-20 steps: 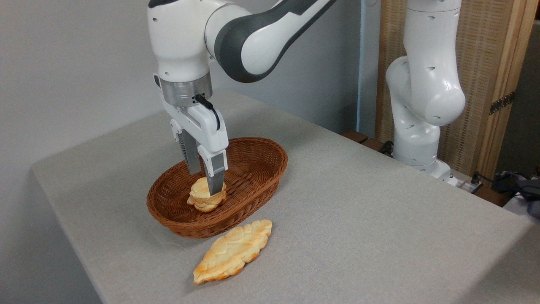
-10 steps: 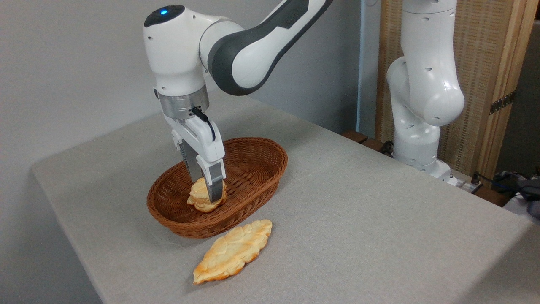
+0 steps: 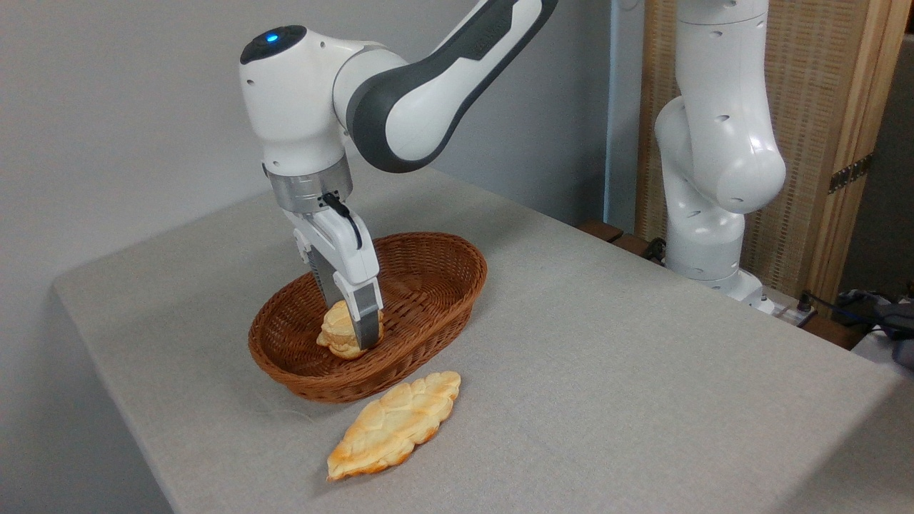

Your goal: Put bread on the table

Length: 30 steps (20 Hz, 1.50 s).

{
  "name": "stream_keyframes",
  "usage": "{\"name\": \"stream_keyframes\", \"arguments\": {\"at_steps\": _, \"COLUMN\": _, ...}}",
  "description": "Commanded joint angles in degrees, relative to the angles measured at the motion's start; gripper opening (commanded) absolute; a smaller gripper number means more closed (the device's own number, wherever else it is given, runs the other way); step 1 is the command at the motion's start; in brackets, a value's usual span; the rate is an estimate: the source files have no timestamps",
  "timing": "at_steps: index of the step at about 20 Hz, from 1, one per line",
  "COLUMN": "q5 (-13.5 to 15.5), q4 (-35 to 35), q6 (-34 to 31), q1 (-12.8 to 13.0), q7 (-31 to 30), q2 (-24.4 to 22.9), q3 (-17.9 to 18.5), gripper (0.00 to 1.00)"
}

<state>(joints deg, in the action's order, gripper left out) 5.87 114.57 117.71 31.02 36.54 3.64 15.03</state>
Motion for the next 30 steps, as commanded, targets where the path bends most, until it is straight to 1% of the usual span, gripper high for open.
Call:
{"name": "stream_keyframes", "arguments": {"at_steps": 1, "q5": -0.2, "q4": 0.6, "q6": 1.2, "q1": 0.1, "q7": 1.0, "q2": -0.7, "q3": 0.2, "gripper": 0.38}}
{"name": "stream_keyframes", "arguments": {"at_steps": 2, "q5": -0.2, "q4": 0.6, "q6": 1.0, "q1": 0.1, "q7": 1.2, "q2": -0.8, "q3": 0.2, "gripper": 0.31}}
{"name": "stream_keyframes", "arguments": {"at_steps": 15, "q5": -0.2, "q4": 0.5, "q6": -1.7, "q1": -0.3, "q7": 3.3, "q2": -2.1, "q3": 0.4, "gripper": 0.32}}
{"name": "stream_keyframes", "arguments": {"at_steps": 21, "q5": 0.3, "q4": 0.0, "q6": -2.0, "q1": -0.3, "q7": 3.2, "q2": -3.8, "q3": 0.9, "gripper": 0.32}}
{"name": "stream_keyframes", "arguments": {"at_steps": 22, "q5": 0.5, "q4": -0.1, "q6": -2.0, "q1": -0.5, "q7": 3.0, "q2": -4.1, "q3": 1.1, "gripper": 0.34}}
{"name": "stream_keyframes", "arguments": {"at_steps": 23, "q5": 0.5, "q4": -0.4, "q6": -2.0, "q1": -0.6, "q7": 2.8, "q2": -4.8, "q3": 1.3, "gripper": 0.37}}
{"name": "stream_keyframes", "arguments": {"at_steps": 26, "q5": 0.6, "q4": -0.6, "q6": -3.0, "q1": -0.8, "q7": 2.6, "q2": -8.1, "q3": 3.9, "gripper": 0.37}}
{"name": "stream_keyframes", "arguments": {"at_steps": 28, "q5": 0.6, "q4": -0.6, "q6": -6.4, "q1": -1.5, "q7": 3.1, "q2": -9.7, "q3": 5.4, "gripper": 0.37}}
{"name": "stream_keyframes", "arguments": {"at_steps": 30, "q5": 0.5, "q4": -0.6, "q6": -8.4, "q1": -3.2, "q7": 3.4, "q2": -11.6, "q3": 6.9, "gripper": 0.37}}
